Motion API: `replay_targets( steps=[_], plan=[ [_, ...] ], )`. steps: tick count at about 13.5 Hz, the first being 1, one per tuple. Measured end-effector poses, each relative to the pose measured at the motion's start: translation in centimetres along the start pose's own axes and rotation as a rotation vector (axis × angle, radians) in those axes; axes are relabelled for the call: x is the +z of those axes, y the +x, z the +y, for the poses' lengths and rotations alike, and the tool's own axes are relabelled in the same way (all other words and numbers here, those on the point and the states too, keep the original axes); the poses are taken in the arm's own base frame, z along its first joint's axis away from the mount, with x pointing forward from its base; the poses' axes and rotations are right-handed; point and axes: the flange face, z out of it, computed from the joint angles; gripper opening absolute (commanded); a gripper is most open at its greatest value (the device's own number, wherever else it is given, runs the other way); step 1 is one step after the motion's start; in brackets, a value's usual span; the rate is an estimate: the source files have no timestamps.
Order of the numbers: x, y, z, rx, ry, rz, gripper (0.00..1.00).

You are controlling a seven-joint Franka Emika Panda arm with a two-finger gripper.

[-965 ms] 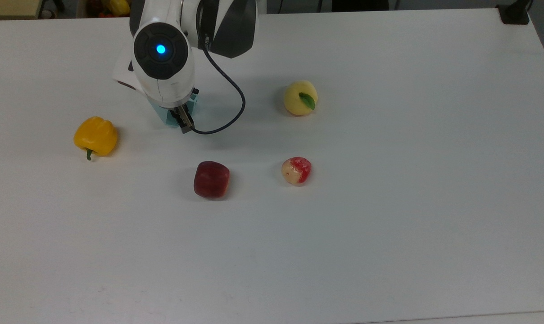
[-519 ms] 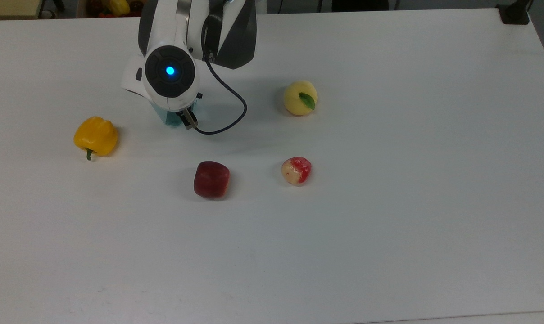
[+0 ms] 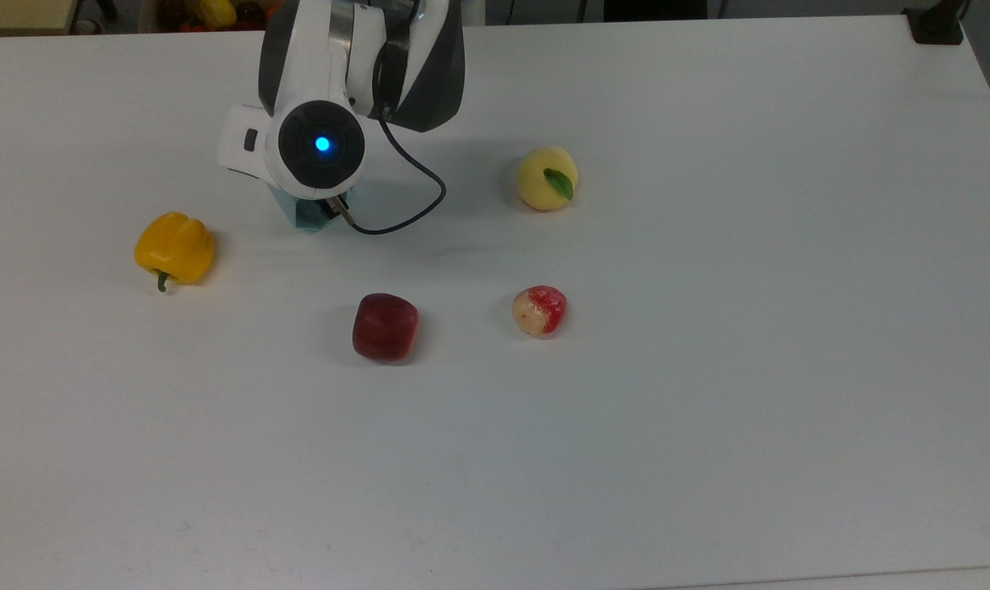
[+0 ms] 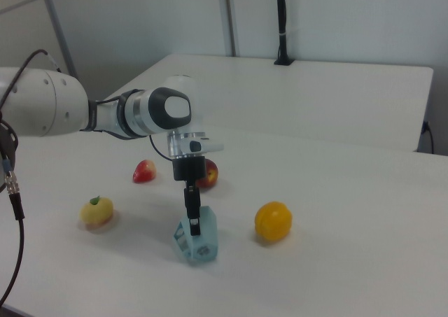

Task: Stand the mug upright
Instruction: 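Close the gripper on the mug's rim, then lift the mug, rotate it upright and lower it onto the table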

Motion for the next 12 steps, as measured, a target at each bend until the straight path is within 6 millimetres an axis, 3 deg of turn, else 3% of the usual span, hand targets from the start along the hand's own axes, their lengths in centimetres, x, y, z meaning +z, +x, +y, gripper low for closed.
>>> replay_targets(
  steps=[6,12],
  plan=[
    [-2.5,-0.1,2.0,-0.088,0.03,0.03,0.0],
    [-10.1,-3.0,6.5,-0.452,0.244,0.065,0.0]
  ],
)
